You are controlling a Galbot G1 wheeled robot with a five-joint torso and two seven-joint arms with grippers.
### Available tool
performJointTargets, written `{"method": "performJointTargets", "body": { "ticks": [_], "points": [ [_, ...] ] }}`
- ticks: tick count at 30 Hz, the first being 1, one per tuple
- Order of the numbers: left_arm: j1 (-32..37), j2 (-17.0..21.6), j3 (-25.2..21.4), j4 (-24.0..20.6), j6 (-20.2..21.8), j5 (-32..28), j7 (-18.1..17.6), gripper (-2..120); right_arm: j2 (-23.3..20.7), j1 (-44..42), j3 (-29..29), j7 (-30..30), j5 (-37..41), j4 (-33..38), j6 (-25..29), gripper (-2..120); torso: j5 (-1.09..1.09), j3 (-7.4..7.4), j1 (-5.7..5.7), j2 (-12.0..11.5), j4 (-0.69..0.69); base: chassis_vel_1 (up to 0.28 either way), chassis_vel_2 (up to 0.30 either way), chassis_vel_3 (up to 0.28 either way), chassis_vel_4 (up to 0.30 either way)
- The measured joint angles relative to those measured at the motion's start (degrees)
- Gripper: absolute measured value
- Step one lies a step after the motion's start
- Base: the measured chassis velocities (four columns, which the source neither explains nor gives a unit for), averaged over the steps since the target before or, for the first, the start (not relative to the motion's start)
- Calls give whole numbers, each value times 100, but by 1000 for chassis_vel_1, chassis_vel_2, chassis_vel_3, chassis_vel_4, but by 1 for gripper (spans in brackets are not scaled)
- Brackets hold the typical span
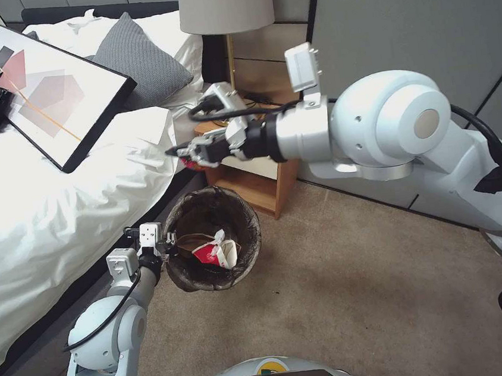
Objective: Pick up the trash bin, then pick up the garbage from the floor and place it into the trash bin.
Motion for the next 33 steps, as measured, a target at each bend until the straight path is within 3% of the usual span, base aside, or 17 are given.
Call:
{"method": "performJointTargets", "body": {
  "ticks": [6, 9, 20, 30, 33],
  "points": [
    [-25, 16, -2, 32, 0, 73, 39, 0, 187, 271, -672, 24, 269, -75, 3, 0, 0, 0, 0, 0, -1, 0, 0, 0, 0],
    [-25, 15, -47, 31, -1, 67, 48, 0, 172, -30, -984, -20, -27, -159, 5, 0, 1, 0, 0, 0, 0, 0, 0, 0, 0],
    [-39, 24, -61, 30, -4, 35, 47, 0, 15, -702, -1163, -231, -639, -277, 7, 0, 1, 0, 0, -1, -1, 0, 0, 0, 0],
    [-37, -13, -119, 33, -7, 23, 44, 0, 128, -949, -1348, -380, -1042, -605, 7, -2, 1, 0, 0, -1, 0, 0, 0, 0, 0],
    [-38, -22, -127, 34, -9, 23, 45, 0, 139, -1073, -1353, -553, -1318, -699, 7, 7, 1, 0, 0, -1, -1, 0, 0, 0, 0]
  ]
}}
